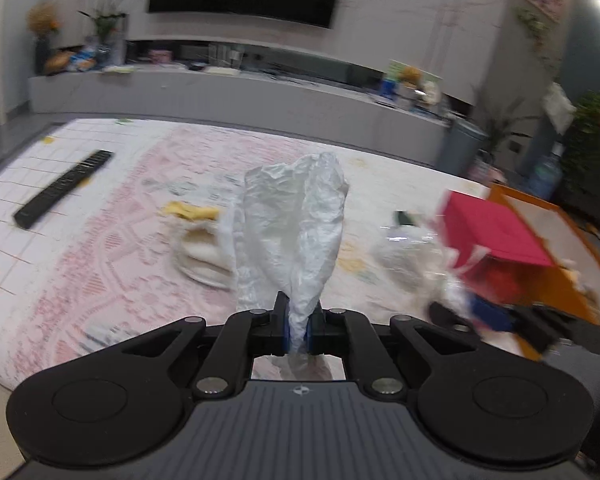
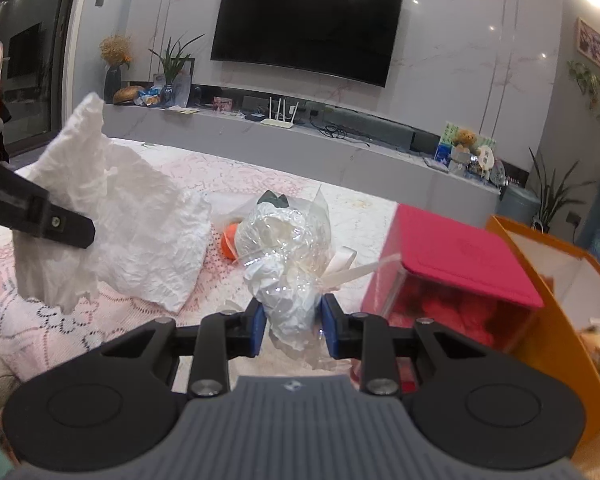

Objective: Organize soft objects
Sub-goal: 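Carry the white cloth and clear plastic bag over the shoebox with both grippers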

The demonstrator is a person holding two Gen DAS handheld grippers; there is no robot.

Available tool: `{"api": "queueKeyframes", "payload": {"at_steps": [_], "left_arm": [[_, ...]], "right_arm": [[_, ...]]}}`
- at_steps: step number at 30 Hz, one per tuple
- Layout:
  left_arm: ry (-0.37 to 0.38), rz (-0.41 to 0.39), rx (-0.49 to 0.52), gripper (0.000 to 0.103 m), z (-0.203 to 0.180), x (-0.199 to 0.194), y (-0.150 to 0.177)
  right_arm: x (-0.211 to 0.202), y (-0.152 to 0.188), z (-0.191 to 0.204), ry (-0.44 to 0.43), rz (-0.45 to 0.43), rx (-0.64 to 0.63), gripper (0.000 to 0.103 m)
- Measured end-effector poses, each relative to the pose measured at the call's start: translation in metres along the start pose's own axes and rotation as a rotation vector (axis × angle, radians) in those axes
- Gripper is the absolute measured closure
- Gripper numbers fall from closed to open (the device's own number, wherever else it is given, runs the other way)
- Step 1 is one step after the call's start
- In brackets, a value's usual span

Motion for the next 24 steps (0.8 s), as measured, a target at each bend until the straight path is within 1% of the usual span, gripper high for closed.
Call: {"api": "queueKeyframes", "payload": {"at_steps": [3,6,8,11,13,15,16,18,19,21,24], "left_arm": [[0.104,0.006,0.005,0.096,-0.014,-0.014,-0.001],[0.189,-0.007,0.021,0.096,-0.030,-0.029,-0.008],[0.222,-0.019,0.047,0.095,-0.040,-0.036,-0.015],[0.245,-0.028,0.083,0.095,-0.052,-0.041,-0.027],[0.233,-0.017,0.114,0.096,-0.056,-0.034,-0.034],[0.192,0.034,0.150,0.096,-0.055,-0.015,-0.039],[0.186,0.066,0.154,0.096,-0.054,-0.005,-0.037],[0.155,0.150,0.141,0.096,-0.044,0.022,-0.032],[0.133,0.175,0.143,0.096,-0.039,0.034,-0.029],[0.098,0.211,0.142,0.096,-0.032,0.054,-0.023],[0.086,0.250,0.119,0.096,-0.023,0.078,-0.020]], "right_arm": [[-0.008,0.003,-0.013,-0.017,0.022,0.048,0.074],[-0.019,0.006,-0.022,0.003,0.014,0.061,0.074],[-0.026,0.006,-0.028,0.010,0.008,0.076,0.074],[-0.035,0.006,-0.040,-0.002,0.003,0.106,0.074],[-0.038,0.007,-0.043,-0.012,0.001,0.118,0.074],[-0.039,0.007,-0.044,-0.014,-0.003,0.109,0.074],[-0.039,0.008,-0.044,-0.016,-0.003,0.103,0.074],[-0.037,0.012,-0.042,-0.020,0.004,0.095,0.074],[-0.035,0.014,-0.043,-0.024,0.009,0.100,0.074],[-0.030,0.017,-0.046,-0.035,0.022,0.119,0.074],[-0.021,0.020,-0.047,-0.043,0.037,0.135,0.074]]}}
Point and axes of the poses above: each gripper's, at about its wrist camera, not at the fingertips, and x roughly the way its jaws point, z to its left, y to its underside, the point moved 1 cm from there along x, roughly the way its jaws point, and after that the axes turned 6 degrees about x, right-handed, at the moved point
